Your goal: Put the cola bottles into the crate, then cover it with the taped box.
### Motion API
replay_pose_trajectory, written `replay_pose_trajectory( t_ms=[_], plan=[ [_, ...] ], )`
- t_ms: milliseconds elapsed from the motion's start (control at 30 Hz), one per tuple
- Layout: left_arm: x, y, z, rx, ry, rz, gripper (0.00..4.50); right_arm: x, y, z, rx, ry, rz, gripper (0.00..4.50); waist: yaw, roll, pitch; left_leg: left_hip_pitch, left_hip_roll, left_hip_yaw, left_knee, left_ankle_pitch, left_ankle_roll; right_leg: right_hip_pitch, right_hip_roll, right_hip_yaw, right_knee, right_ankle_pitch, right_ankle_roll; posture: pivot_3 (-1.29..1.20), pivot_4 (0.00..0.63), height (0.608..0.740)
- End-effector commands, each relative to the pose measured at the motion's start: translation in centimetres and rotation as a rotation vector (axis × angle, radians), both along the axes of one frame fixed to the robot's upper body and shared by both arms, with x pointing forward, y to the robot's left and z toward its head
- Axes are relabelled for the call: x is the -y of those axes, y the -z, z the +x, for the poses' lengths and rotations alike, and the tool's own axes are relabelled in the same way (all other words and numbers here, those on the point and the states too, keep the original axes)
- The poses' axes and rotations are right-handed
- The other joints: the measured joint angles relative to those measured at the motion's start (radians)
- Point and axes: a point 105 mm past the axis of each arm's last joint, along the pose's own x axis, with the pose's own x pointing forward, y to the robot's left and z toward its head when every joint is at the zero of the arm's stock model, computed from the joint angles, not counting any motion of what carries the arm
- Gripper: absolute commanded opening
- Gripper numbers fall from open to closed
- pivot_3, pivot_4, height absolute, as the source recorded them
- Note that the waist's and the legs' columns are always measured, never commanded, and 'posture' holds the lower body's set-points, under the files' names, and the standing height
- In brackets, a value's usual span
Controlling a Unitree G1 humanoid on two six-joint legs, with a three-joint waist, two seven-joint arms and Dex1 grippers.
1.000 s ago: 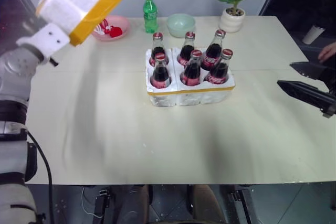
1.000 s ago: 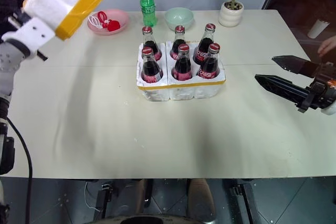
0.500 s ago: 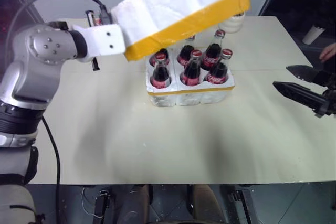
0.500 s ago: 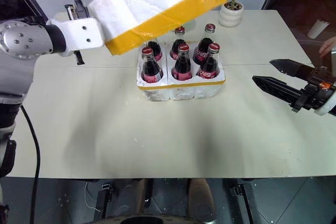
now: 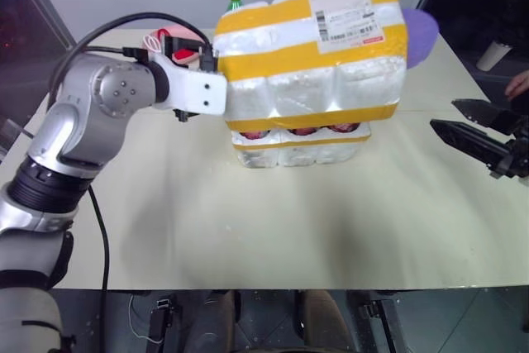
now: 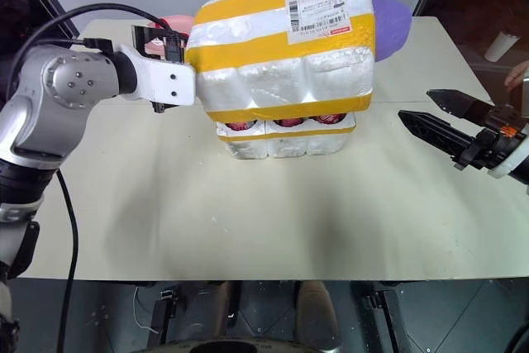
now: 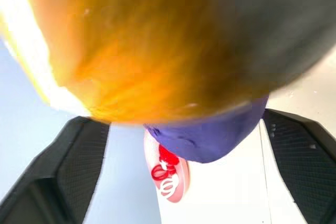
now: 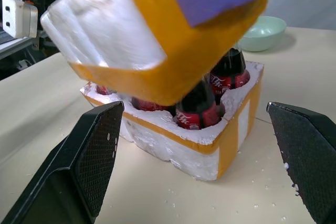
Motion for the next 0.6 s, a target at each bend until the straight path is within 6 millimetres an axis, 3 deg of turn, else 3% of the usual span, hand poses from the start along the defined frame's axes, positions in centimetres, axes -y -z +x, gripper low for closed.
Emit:
replay_pose_trajectory(
  t_ms=[33, 233, 333, 467, 600],
  plan=[
    [-0.1, -1.1, -0.2, 0.048, -0.013, -0.026, 4.46, -0.2, -1.4, -0.3, 0.076, -0.007, 0.005, 4.50, 0.001, 0.000, 0.000, 0.000, 0.000, 0.000, 0.000, 0.000, 0.000, 0.000, 0.000, 0.000, 0.000, 0.000, 0.000, 0.00, 0.150, 0.739],
    [0.6, -1.2, -0.1, 0.005, -0.006, -0.095, 4.46, -0.4, -1.2, -0.3, 0.071, -0.013, -0.001, 4.50, 0.001, 0.000, 0.000, 0.000, 0.000, 0.000, 0.000, 0.000, 0.000, 0.000, 0.000, 0.000, 0.000, 0.000, 0.000, 0.00, 0.150, 0.739],
    [0.6, -0.9, -1.1, -0.117, 0.010, -0.212, 4.46, -0.4, -0.5, -0.6, 0.048, -0.018, -0.043, 4.50, 0.001, 0.000, 0.000, 0.000, 0.000, 0.000, 0.001, 0.000, 0.000, 0.000, 0.000, 0.000, 0.000, 0.000, 0.000, 0.00, 0.150, 0.739],
    [-1.2, 2.0, -4.6, -0.507, 0.010, -0.442, 4.46, 0.2, -0.1, -1.3, 0.028, -0.005, -0.082, 4.50, -0.008, 0.001, 0.000, 0.000, 0.000, 0.000, 0.000, 0.000, 0.001, 0.000, 0.000, 0.000, 0.000, 0.000, 0.000, 0.00, 0.150, 0.739],
    [-4.0, 1.5, -6.4, -0.801, 0.032, -0.788, 4.46, 0.9, 0.2, -1.8, 0.004, -0.002, -0.149, 4.50, -0.005, 0.001, 0.000, 0.001, 0.001, -0.001, 0.001, 0.000, 0.001, 0.000, 0.001, 0.000, 0.002, 0.000, 0.000, 0.00, 0.150, 0.739]
  ],
)
